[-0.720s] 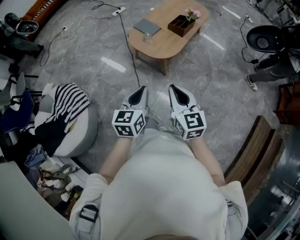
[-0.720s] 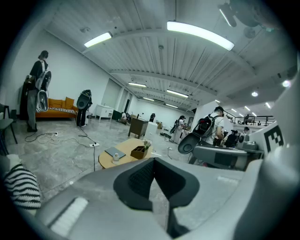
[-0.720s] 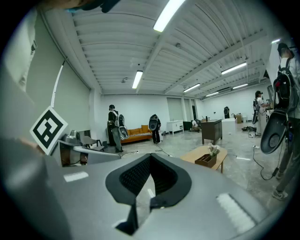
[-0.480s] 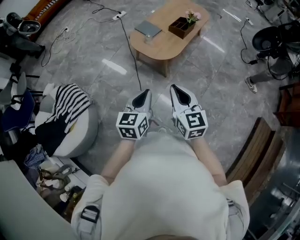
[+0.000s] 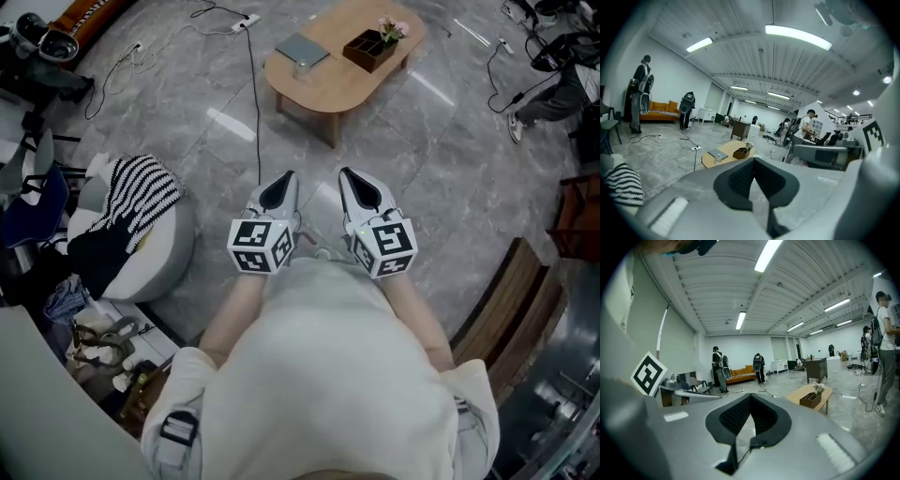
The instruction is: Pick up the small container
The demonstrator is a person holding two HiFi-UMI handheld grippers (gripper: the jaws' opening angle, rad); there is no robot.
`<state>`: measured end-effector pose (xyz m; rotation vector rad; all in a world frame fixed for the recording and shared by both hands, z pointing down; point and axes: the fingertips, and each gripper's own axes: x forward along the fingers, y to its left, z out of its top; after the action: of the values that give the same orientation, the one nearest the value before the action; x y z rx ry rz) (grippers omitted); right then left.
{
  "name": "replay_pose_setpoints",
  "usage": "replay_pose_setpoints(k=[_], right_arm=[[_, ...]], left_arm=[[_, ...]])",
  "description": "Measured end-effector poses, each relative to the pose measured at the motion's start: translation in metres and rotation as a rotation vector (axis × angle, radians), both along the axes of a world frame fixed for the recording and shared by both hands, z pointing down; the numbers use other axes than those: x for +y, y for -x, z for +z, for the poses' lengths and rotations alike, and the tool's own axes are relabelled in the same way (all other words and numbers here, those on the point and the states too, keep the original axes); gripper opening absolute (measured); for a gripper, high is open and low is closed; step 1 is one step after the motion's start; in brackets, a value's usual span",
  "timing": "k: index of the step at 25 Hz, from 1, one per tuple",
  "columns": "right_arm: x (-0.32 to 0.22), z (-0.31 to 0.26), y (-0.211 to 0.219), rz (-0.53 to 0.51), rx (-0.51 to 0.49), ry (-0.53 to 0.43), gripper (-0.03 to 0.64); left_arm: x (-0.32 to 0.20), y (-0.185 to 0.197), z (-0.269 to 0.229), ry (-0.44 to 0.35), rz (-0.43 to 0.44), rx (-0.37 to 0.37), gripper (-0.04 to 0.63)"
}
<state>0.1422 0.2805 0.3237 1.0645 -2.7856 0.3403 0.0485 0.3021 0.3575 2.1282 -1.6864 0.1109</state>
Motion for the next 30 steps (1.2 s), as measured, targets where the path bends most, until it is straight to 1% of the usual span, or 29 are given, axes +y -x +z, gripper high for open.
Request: replay_pose_setpoints(k=[3,10,15,19,23,30], right_arm=[[-0.002,0.002,-0.003,0.009,-0.021,0.024,-0.002],[0.002,0.01,0.003,-0.014,-0.024,0.053,-0.002],[-0.013,0.019,0.005,-0.015,-0.022,0.075,-0.002],[-0.038,0.022,0.009,-0.005,-0.017,0.083,-0.002],[-0.071,0.023,0.021,-0.003,-0.013,0.089,-0.002],[-0.144,0.021,0.06,-0.006,0.005,0.081,-0.002]], left_arm=[[0.001,0.006,0.001,0.002,-0.026,-0.003,0.002],[0.004,0.028,0.011,0.03,-0.082,-0.003,0.002],[-0.011,0.039,0.022,0.047,-0.106,0.013,0.002],[-0.037,0.044,0.028,0.057,-0.1,0.019,0.002],[-0.073,0.046,0.031,0.058,-0.066,0.015,0.002],[-0.144,0.082,0.037,0.071,-0.046,0.007,0.002]])
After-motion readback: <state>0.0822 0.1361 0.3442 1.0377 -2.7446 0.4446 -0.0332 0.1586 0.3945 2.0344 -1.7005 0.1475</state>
